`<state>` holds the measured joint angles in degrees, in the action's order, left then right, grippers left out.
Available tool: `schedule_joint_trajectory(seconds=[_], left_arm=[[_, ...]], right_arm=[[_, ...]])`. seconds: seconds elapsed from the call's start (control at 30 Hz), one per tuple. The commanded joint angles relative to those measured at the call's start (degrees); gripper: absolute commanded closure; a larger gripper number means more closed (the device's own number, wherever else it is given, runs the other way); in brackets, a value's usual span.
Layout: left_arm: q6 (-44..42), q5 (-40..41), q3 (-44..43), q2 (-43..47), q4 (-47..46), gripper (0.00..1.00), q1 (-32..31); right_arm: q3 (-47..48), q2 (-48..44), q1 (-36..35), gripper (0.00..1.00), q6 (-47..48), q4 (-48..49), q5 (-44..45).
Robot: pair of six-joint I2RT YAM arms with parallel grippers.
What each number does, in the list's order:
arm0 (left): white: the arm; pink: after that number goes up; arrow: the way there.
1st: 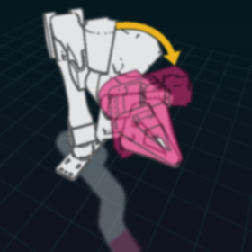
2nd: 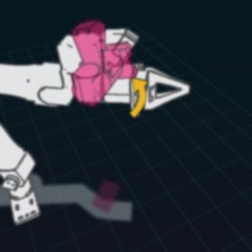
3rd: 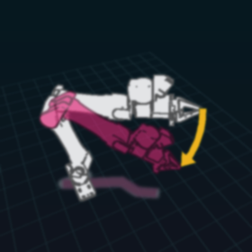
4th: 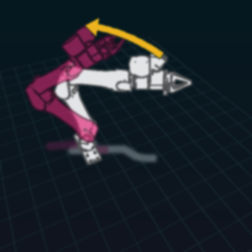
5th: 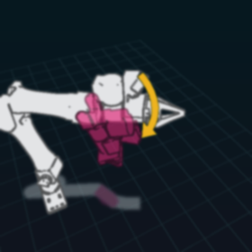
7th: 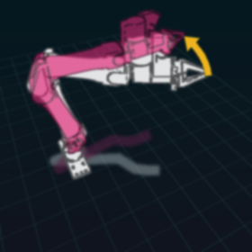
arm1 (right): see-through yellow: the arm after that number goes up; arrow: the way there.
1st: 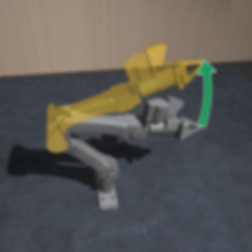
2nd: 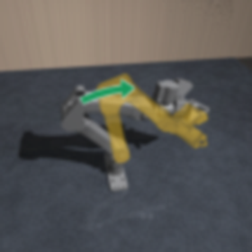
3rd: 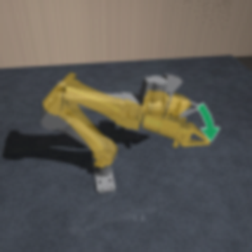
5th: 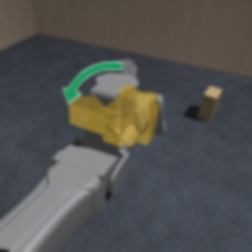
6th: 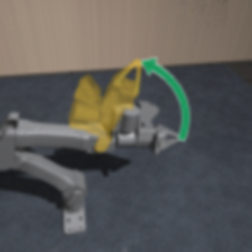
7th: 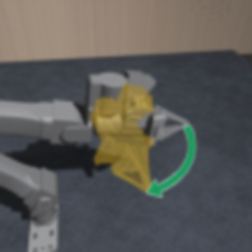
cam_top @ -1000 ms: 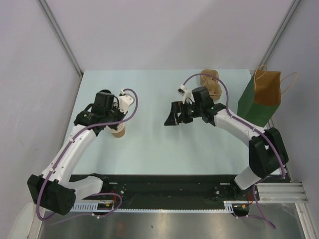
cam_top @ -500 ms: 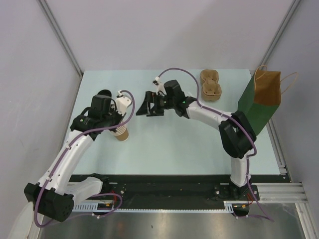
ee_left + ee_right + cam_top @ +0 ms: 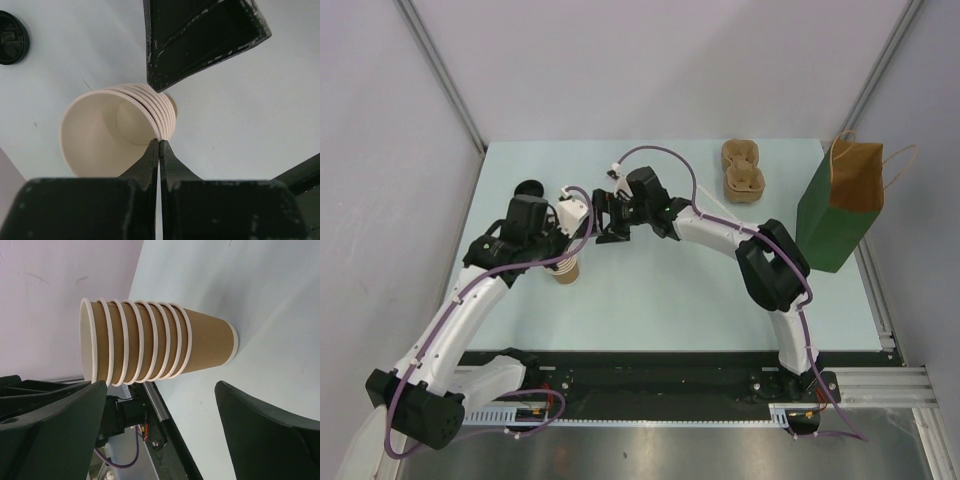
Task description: Pack the takeout coffee
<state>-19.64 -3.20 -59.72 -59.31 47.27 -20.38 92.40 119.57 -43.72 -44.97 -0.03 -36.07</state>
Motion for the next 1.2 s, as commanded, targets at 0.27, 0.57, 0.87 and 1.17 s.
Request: schedule_joint_trajectory(seconds=[0.27, 0.57, 0.87, 1.17], left_arm=[[1.71, -0.93, 1.19, 1.39, -2.09, 1.0, -0.89], [1.44, -0.84, 1.01, 1.3, -2.27, 1.0, -0.89], [1.8, -0.32, -1.71, 1.21, -2.0, 1.0, -0.89], [1.88, 0.74, -4.78, 1.48, -1.56, 1.0, -0.89]], right_arm=[[2.61, 3.13, -1.71, 0.05, -5.3, 6.45, -4.09], [2.52, 3.57, -2.06, 0.05, -6.53, 8.12, -4.97], [3.05, 5.15, -2.86, 0.06, -4.78, 4.88, -2.34], [3.31, 5.5, -3.03, 0.06, -3.19, 2.94, -0.75]])
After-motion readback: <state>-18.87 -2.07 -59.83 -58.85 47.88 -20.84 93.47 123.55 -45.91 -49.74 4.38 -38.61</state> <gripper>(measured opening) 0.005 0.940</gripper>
